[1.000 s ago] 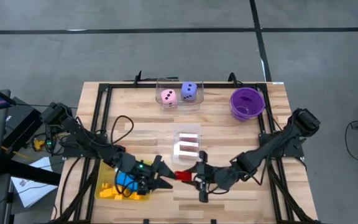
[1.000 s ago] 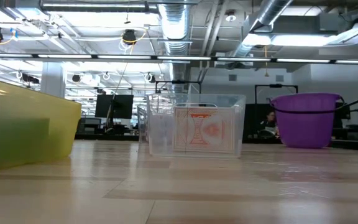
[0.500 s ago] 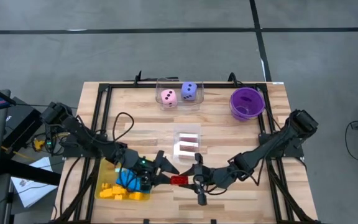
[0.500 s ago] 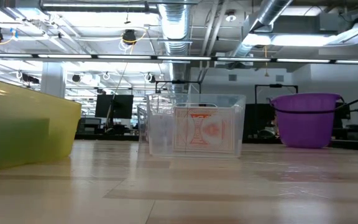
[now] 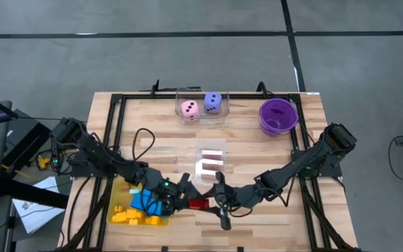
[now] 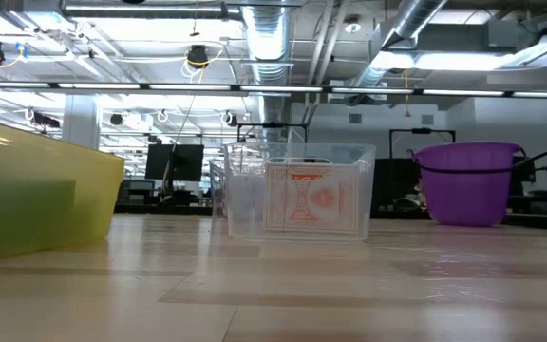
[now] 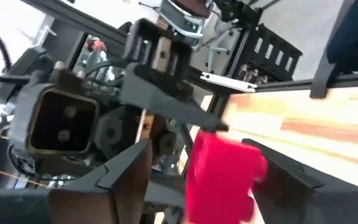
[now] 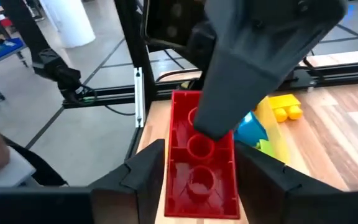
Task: Pick & Place Toys
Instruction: Put the red game piece into the yellow bin
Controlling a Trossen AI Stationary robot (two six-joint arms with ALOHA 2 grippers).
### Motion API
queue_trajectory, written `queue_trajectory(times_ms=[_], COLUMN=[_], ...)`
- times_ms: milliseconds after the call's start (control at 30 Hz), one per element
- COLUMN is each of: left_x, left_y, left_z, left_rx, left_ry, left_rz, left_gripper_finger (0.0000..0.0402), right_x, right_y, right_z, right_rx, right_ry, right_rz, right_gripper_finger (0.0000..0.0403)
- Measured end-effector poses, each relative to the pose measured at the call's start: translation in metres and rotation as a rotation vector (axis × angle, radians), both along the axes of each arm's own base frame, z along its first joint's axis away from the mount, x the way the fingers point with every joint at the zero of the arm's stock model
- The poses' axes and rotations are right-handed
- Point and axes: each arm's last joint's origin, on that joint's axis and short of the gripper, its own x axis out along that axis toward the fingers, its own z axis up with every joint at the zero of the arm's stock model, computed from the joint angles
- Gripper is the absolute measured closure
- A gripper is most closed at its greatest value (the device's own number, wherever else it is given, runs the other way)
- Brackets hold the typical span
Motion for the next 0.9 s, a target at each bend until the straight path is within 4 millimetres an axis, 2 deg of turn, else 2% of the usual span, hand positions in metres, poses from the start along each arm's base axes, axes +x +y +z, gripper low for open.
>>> queue_trajectory(times_ms=[267, 467, 633, 900], left_x=[-0.0001, -0.0002, 0.0002, 0.0003], left_y=[-0.0002, -0.0001, 0.0007, 0.0009], left_z=[-0.0015, -0.0024, -0.0010, -0.0013], left_rx=[0.017, 0.023, 0.000, 0.003], left_ry=[0.007, 0.012, 0.006, 0.008], left_rz=[-0.003, -0.002, 0.024, 0.037], left_gripper_finger=[0.0238, 0.0311, 0.0314, 0.0307], right_x=[-0.0014, -0.0014, -0.0014, -0.0024], right_y=[0.0022, 0.0020, 0.0018, 0.0030], right_z=[0.0008, 0.0010, 0.0009, 0.0012], right_rx=[-0.003, 0.000, -0.007, -0.008], right_ry=[-0.005, -0.005, -0.005, -0.004], right_rz=[0.004, 0.006, 0.004, 0.007], right_gripper_finger=[0.0269, 0.0242, 0.0218, 0.0201])
